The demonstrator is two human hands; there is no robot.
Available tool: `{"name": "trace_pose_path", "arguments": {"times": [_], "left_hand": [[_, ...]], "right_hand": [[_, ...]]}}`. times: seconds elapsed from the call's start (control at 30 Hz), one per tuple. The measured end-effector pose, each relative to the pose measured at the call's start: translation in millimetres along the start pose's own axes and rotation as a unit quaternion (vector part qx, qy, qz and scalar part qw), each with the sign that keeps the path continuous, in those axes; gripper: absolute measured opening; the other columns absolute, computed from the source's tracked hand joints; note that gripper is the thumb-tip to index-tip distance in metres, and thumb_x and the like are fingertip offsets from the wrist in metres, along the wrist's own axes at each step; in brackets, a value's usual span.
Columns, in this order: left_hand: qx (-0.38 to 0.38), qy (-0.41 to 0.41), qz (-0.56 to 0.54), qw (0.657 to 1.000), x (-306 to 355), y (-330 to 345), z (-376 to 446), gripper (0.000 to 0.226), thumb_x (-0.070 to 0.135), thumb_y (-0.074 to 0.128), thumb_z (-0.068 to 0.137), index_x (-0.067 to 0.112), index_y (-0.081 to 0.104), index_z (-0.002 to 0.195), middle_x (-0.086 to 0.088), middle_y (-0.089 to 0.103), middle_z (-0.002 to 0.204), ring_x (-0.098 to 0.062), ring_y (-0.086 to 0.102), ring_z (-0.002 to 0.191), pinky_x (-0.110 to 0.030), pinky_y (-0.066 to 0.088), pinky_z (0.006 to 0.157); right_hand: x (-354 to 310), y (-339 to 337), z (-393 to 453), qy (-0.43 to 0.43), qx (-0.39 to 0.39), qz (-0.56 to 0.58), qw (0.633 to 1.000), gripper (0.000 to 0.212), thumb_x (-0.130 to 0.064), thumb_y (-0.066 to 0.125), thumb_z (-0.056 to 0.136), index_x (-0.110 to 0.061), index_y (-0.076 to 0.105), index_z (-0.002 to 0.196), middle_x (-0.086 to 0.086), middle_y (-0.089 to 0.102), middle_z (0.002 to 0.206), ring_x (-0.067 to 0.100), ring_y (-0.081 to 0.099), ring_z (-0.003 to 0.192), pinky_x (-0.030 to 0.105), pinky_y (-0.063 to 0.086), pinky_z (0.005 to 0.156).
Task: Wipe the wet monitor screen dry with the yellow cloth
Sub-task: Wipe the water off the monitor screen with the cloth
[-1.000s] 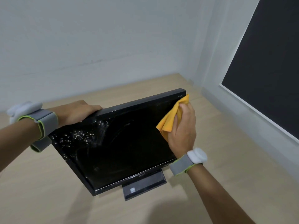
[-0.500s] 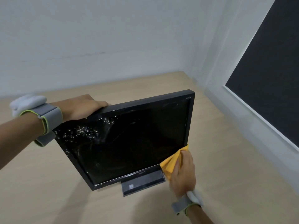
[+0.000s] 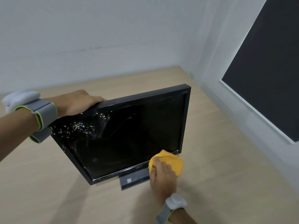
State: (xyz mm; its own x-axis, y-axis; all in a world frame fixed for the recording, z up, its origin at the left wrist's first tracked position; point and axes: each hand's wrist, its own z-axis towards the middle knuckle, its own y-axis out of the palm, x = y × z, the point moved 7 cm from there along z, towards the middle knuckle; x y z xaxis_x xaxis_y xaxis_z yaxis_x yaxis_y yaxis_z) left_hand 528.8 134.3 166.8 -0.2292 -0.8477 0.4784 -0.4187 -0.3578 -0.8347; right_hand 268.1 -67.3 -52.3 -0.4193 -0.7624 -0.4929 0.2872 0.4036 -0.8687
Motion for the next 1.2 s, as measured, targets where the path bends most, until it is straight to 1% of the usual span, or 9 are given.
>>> {"name": "trace_pose_path", "arguments": {"times": [0.17,0.27,0.33,0.43,0.57,0.73,0.93,1.03,1.2], "left_hand": [[0.007,0.011,-0.008,1.000,12,-2,-12,0.051,0.063,0.046,0.077,0.020,0.068,0.059,-0.009,0.066,0.073,-0.024,0.062,0.067,-0.031,0.045,0.064],[0.013,0.027,0.005,1.000,25,-4,-21,0.046,0.058,0.047,0.087,0.033,0.072,0.058,-0.007,0.068,0.073,-0.026,0.064,0.075,-0.035,0.044,0.071],[0.020,0.006,-0.005,1.000,24,-6,-24,0.053,0.059,0.050,0.086,0.017,0.074,0.063,-0.010,0.070,0.075,-0.029,0.065,0.078,-0.039,0.045,0.081],[0.022,-0.009,-0.013,1.000,24,-7,-25,0.056,0.058,0.052,0.087,0.010,0.071,0.064,-0.011,0.070,0.078,-0.029,0.064,0.080,-0.039,0.044,0.083],[0.020,-0.006,-0.009,1.000,30,-6,-28,0.055,0.056,0.050,0.089,0.012,0.069,0.062,-0.011,0.067,0.077,-0.027,0.062,0.077,-0.036,0.040,0.072],[-0.005,0.004,0.007,1.000,33,-4,-31,0.052,0.055,0.045,0.092,0.017,0.071,0.068,-0.012,0.066,0.084,-0.029,0.061,0.081,-0.039,0.043,0.078],[0.004,-0.002,0.006,1.000,33,-2,-30,0.054,0.056,0.047,0.092,0.017,0.069,0.062,-0.010,0.066,0.084,-0.026,0.060,0.080,-0.032,0.038,0.066],[0.008,-0.002,0.009,1.000,33,-2,-30,0.053,0.055,0.046,0.092,0.028,0.070,0.054,-0.008,0.063,0.079,-0.023,0.058,0.076,-0.031,0.035,0.061],[0.020,-0.033,0.005,0.999,28,-3,-29,0.054,0.060,0.049,0.089,0.014,0.065,0.066,-0.009,0.062,0.080,-0.023,0.057,0.075,-0.034,0.034,0.066]], "right_hand": [[-46,10,-20,-0.178,-0.012,-0.078,0.981,0.035,-0.029,0.070,0.083,-0.023,0.064,0.116,-0.003,0.065,0.080,0.018,0.060,0.067,0.030,0.049,0.050],[-31,-11,-11,-0.180,-0.019,-0.156,0.971,0.049,-0.024,0.083,0.067,-0.025,0.072,0.115,-0.001,0.068,0.077,0.023,0.063,0.062,0.033,0.049,0.048],[-4,-22,-1,-0.147,-0.028,-0.179,0.972,0.056,-0.021,0.086,0.064,-0.022,0.072,0.118,0.002,0.070,0.079,0.027,0.064,0.062,0.037,0.050,0.049],[36,-40,16,-0.093,-0.056,-0.193,0.975,0.051,-0.022,0.075,0.082,-0.019,0.063,0.132,0.008,0.071,0.092,0.035,0.064,0.072,0.040,0.050,0.057],[56,-50,33,-0.090,0.000,-0.222,0.971,0.046,-0.016,0.075,0.079,-0.010,0.065,0.123,0.014,0.064,0.100,0.037,0.061,0.083,0.043,0.052,0.058],[34,-16,19,-0.163,0.005,-0.204,0.965,0.042,-0.017,0.047,0.092,-0.007,0.054,0.132,0.014,0.053,0.131,0.033,0.049,0.120,0.039,0.041,0.098],[-26,3,-13,-0.264,0.083,-0.133,0.952,0.036,-0.017,0.054,0.088,0.002,0.068,0.116,0.021,0.067,0.113,0.041,0.064,0.104,0.047,0.055,0.092],[-58,26,-29,-0.299,0.062,-0.115,0.945,0.034,-0.016,0.052,0.091,-0.003,0.069,0.118,0.015,0.069,0.114,0.037,0.064,0.105,0.043,0.052,0.096],[-120,56,-52,-0.341,-0.022,-0.067,0.937,0.036,-0.019,0.046,0.086,-0.016,0.064,0.118,0.003,0.064,0.115,0.027,0.061,0.107,0.038,0.052,0.096]]}}
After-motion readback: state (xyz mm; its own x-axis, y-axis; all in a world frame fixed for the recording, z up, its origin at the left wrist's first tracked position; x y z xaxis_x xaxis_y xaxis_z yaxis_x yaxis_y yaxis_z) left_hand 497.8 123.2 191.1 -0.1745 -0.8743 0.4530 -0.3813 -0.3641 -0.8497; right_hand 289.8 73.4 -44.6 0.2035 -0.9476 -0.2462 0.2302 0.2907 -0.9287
